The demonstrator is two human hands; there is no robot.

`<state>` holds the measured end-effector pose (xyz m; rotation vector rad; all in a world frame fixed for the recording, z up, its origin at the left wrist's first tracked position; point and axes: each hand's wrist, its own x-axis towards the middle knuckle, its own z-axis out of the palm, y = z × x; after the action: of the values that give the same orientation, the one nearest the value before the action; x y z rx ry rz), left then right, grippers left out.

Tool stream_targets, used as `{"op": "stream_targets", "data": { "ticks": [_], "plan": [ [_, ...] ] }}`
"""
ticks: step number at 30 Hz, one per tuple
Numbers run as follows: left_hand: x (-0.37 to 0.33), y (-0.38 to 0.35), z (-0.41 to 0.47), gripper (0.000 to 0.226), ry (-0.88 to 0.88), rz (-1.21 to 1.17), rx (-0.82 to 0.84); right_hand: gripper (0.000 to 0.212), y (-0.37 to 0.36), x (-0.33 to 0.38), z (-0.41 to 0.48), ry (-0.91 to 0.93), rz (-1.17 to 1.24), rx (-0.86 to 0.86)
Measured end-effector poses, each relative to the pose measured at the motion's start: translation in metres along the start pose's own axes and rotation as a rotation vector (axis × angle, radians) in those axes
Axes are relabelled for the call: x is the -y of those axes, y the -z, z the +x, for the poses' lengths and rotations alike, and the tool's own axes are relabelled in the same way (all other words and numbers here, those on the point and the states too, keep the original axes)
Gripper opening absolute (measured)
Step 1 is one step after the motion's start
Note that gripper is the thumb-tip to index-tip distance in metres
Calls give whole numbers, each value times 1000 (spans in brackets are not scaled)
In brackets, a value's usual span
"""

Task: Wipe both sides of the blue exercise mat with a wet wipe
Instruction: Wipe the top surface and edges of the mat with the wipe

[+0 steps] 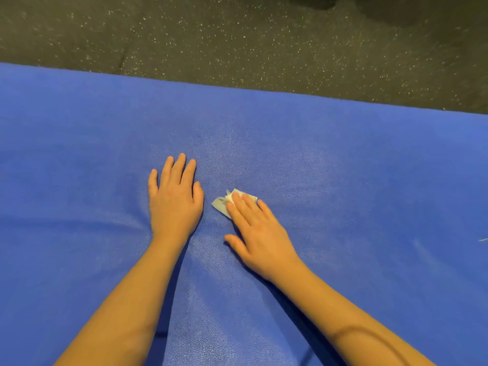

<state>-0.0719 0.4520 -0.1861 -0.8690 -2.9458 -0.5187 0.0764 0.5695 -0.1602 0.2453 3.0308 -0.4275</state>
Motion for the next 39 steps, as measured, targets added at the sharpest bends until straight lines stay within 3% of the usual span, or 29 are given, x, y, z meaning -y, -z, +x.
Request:
{"op": "stream_targets", "data": {
  "ticks": [5,8,11,15,17,21,26,29,31,34,36,39],
  "plan": [
    [-2,3,-1,47,7,4,70,67,3,-20,6,-293,32,-54],
    [-5,10,-3,47,29,16,150,67,-2,11,-9,-164,93,9],
    [-12,24,-17,51,68,15,281,59,2,9,-27,-12,5,68],
    [-15,49,-51,56,40,51,476,68,9,-4,-22,-283,59,53],
    [-10,58,-68,56,12,80,534,71,7,20,-26,-270,135,68],
    [-2,70,-92,52,-19,112,559,72,13,40,-55,-4,188,231],
    [-2,88,-108,52,-10,109,644,60,12,17,-58,-345,71,148],
    [0,95,-120,52,9,129,640,68,18,59,-71,-144,246,218],
    [0,98,-126,52,21,133,638,72,25,65,-82,-20,231,300],
    [0,106,-132,52,16,129,683,55,25,36,-79,-244,111,277],
    [1,114,-135,51,8,117,718,56,25,39,-83,-385,85,251],
    [5,126,-145,49,25,127,700,57,28,82,-98,-163,266,271]
  ]
}}
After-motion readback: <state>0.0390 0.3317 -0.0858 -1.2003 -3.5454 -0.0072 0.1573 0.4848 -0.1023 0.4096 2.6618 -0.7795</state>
